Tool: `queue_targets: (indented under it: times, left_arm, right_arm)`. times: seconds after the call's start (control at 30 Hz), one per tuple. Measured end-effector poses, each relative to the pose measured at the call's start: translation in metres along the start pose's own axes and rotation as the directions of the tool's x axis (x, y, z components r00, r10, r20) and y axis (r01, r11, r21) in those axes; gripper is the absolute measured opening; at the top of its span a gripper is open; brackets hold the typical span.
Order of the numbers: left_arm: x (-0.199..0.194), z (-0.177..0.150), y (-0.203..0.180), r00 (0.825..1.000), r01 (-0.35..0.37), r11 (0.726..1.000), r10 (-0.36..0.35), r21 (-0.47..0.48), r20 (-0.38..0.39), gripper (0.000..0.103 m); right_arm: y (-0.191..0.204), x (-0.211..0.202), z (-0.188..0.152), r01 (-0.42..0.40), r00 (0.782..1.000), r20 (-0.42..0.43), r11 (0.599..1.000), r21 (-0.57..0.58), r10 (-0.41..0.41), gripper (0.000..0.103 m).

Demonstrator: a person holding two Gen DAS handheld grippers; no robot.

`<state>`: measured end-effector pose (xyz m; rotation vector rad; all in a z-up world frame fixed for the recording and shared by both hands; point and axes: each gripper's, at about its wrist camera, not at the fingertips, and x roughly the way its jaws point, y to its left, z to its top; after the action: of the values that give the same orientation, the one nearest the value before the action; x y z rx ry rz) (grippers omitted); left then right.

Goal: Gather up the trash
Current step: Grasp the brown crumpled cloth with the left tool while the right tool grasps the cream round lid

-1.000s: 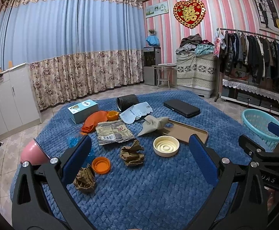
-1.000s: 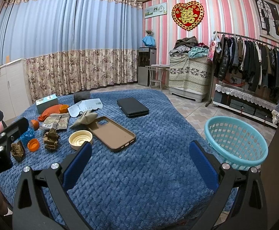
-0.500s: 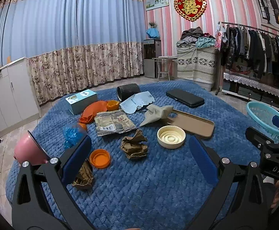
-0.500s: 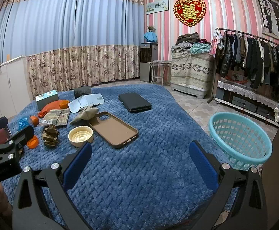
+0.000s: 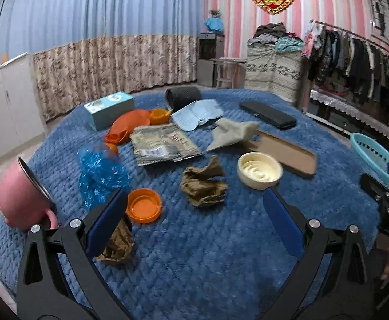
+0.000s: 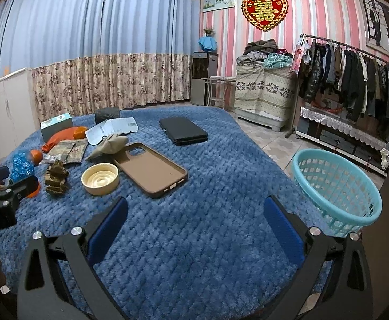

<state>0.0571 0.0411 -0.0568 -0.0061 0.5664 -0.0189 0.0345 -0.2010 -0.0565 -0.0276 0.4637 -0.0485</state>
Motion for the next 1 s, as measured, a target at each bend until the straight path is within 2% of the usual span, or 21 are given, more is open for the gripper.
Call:
queue_targets:
  times: [0.2, 0.3, 0.43, 0.53, 0.67, 0.77, 0.83, 1.0]
  left_arm:
    - [0.027, 0.003, 0.001, 0.995, -0.087, 0.996, 0.088, 0.017, -0.037, 0.098]
    - [0.041, 0.004, 0.000, 0.993, -0.086, 0.996, 0.088, 0.037, -0.076, 0.098]
    - [0.052, 0.007, -0.008, 0.992, -0.087, 0.993, 0.093, 0.076, -0.088, 0.098]
    - [0.060, 0.010, -0.010, 0.991, -0.052, 0.996, 0.061, 0.078, -0.115, 0.097]
    - [0.066, 0.010, -0.013, 0.989, -0.011, 0.996, 0.023, 0.088, -0.144, 0.083]
    - [0.072, 0.010, -0.015, 0.984, 0.029, 0.996, -0.014, 0.083, -0.176, 0.060]
    - [0.075, 0.009, -0.014, 0.979, 0.051, 0.996, -0.034, 0.080, -0.200, 0.049]
    - [0.066, 0.007, -0.001, 0.983, 0.060, 0.998, -0.053, 0.034, -0.177, 0.048]
  right_arm:
    - [-0.005, 0.012, -0.004, -0.024, 0.999, -0.031, 0.999, 0.038, 0.026, 0.099]
    - [-0.005, 0.019, -0.007, -0.028, 0.998, -0.050, 0.998, 0.047, 0.030, 0.099]
    - [-0.002, 0.029, -0.011, 0.009, 0.995, -0.104, 1.000, 0.023, -0.006, 0.099]
    - [-0.004, 0.031, -0.013, 0.004, 0.994, -0.109, 0.999, 0.038, 0.000, 0.099]
    - [-0.011, 0.037, -0.016, -0.012, 0.991, -0.133, 0.995, 0.100, 0.026, 0.099]
    - [-0.012, 0.042, -0.017, -0.030, 0.986, -0.157, 0.993, 0.116, 0.048, 0.099]
    - [-0.006, 0.041, -0.016, -0.045, 0.986, -0.153, 0.994, 0.102, 0.060, 0.099]
    - [0.012, 0.041, -0.008, -0.098, 0.983, -0.147, 0.992, 0.073, 0.108, 0.099]
